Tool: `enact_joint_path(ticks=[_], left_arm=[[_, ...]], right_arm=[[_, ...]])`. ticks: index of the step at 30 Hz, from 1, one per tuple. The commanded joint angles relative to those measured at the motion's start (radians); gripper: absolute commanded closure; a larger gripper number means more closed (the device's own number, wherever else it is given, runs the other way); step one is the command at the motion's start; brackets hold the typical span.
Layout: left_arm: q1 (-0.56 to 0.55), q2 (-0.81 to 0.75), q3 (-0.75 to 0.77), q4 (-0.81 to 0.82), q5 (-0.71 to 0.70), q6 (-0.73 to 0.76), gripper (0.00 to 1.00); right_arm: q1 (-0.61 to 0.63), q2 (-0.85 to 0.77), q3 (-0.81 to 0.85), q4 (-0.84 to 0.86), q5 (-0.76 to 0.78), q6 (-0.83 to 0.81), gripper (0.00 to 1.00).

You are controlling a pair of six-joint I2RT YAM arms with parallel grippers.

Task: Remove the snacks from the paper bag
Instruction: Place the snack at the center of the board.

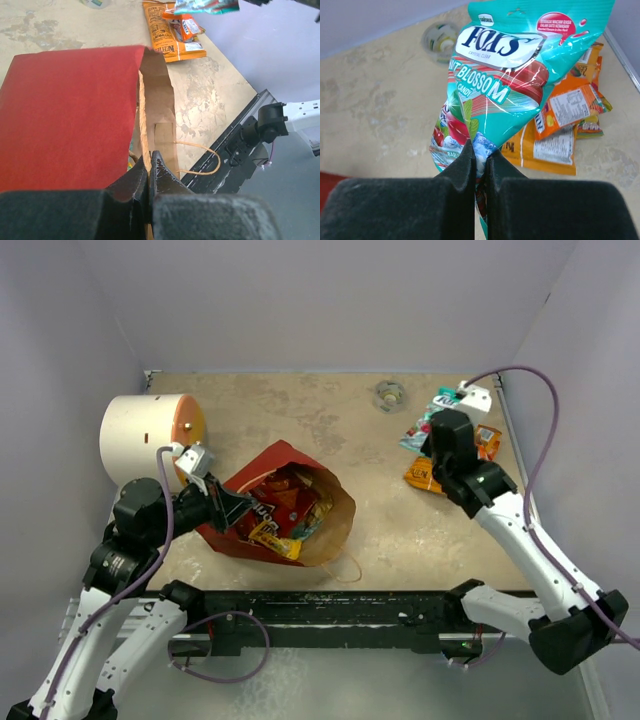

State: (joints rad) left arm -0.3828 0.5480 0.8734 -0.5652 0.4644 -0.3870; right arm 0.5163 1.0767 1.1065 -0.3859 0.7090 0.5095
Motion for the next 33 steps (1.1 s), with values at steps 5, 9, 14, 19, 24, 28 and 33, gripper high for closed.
enact_joint_path(ticks=[5, 9, 14, 19, 24, 28, 33], left_arm=[[-0.003, -0.041, 0.006, 0.021, 0.037, 0.041, 1.00], [-0.002, -0.053, -0.004, 0.029, 0.046, 0.042, 1.00], [-0.002, -0.053, -0.011, 0.042, 0.082, 0.047, 1.00], [-0.001, -0.039, -0.026, 0.090, 0.212, 0.057, 1.00], [-0.002, -0.024, -0.036, 0.125, 0.337, 0.066, 1.00], [-0.001, -0.022, -0.042, 0.151, 0.408, 0.065, 1.00], [-0.003, -0.018, -0.045, 0.178, 0.481, 0.062, 1.00]], right_arm=[[-0.363, 0.045, -0.045, 0.311, -0.366, 0.076, 1.00], [-0.502, 0.105, -0.128, 0.422, -0.500, 0.110, 1.00], [-0.618, 0.131, -0.212, 0.483, -0.595, 0.160, 1.00], [-0.688, 0.139, -0.331, 0.557, -0.665, 0.172, 1.00], [-0.728, 0.187, -0.389, 0.597, -0.712, 0.145, 1.00], [-0.739, 0.221, -0.408, 0.601, -0.718, 0.123, 1.00], [-0.760, 0.247, -0.417, 0.555, -0.718, 0.105, 0.95]])
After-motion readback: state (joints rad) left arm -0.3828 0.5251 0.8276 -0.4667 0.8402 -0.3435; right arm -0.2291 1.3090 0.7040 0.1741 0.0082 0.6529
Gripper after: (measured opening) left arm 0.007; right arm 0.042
